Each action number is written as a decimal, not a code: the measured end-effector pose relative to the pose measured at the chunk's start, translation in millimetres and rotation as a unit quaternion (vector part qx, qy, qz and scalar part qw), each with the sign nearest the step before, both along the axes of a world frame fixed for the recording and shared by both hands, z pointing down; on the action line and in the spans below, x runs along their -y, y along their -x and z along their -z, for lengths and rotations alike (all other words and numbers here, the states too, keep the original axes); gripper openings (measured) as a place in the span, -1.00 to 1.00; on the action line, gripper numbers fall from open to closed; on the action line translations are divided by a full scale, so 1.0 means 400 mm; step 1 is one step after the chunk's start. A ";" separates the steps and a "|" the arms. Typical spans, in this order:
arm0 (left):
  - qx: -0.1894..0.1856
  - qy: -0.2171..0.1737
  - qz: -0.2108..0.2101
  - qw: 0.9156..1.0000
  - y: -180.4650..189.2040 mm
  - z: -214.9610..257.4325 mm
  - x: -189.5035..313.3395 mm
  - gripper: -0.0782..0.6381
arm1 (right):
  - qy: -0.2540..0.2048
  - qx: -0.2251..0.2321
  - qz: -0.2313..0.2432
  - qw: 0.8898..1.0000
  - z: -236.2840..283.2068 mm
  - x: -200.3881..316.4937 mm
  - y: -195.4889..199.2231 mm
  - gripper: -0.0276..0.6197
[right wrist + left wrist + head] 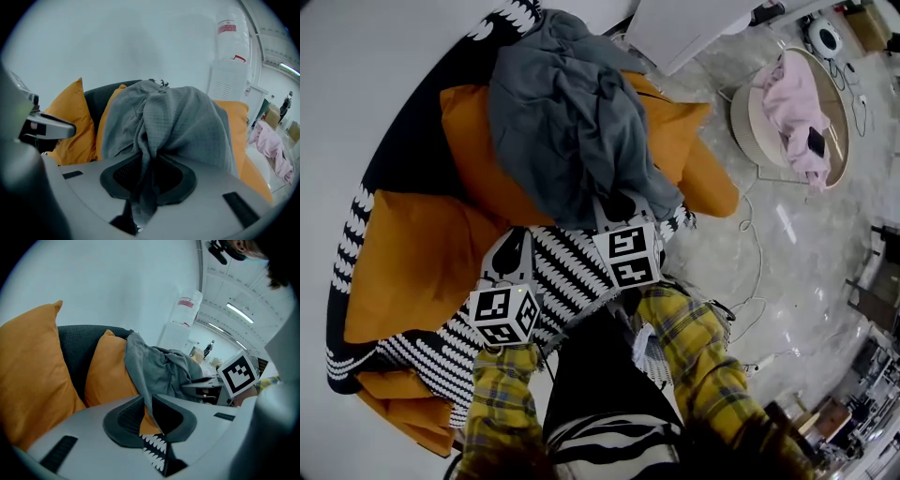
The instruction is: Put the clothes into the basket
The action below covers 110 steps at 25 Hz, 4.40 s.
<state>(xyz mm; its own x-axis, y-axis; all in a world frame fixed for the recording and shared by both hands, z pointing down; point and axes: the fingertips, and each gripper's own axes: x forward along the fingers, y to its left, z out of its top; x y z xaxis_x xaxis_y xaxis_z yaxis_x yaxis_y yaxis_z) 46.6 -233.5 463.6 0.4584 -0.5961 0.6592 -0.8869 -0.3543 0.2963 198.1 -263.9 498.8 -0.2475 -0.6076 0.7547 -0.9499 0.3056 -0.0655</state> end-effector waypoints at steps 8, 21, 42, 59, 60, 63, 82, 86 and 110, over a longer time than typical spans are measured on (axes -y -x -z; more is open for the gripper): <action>-0.009 -0.023 -0.049 0.999 -0.093 0.055 0.004 -0.62 | -0.018 0.046 -0.028 0.998 0.093 -0.075 -0.024 -0.63; -0.011 -0.051 -0.152 0.987 -0.259 0.173 -0.097 -0.62 | -0.092 0.092 -0.107 0.986 0.329 -0.273 -0.156 -0.64; -0.016 -0.079 -0.268 0.960 -0.558 0.271 -0.281 -0.31 | -0.207 0.119 -0.240 0.941 0.671 -0.669 -0.436 -0.64; 0.028 -0.147 -0.315 0.937 -0.777 0.275 -0.386 0.25 | -0.207 0.113 -0.310 0.921 0.758 -1.025 -0.572 -0.64; 0.026 -0.157 -0.325 0.932 -0.799 0.281 -0.395 0.25 | -0.204 0.114 -0.312 0.921 0.757 -1.040 -0.572 -0.64; 0.015 -0.182 -0.363 0.914 -0.858 0.310 -0.422 0.25 | -0.200 0.118 -0.326 0.916 0.756 -1.088 -0.573 -0.64; -0.141 -0.335 -0.470 0.804 -1.059 0.765 -0.699 -0.59 | -0.233 0.093 -0.438 0.863 0.770 -1.366 -0.608 -0.64; -0.193 -0.337 -0.500 0.774 -1.079 0.867 -0.802 -0.59 | -0.242 0.081 -0.469 0.846 0.778 -1.419 -0.620 -0.64; -0.251 -0.216 -0.635 0.698 -1.050 0.846 -1.198 -0.59 | -0.205 0.045 -0.565 0.798 0.704 -1.655 -0.616 -0.64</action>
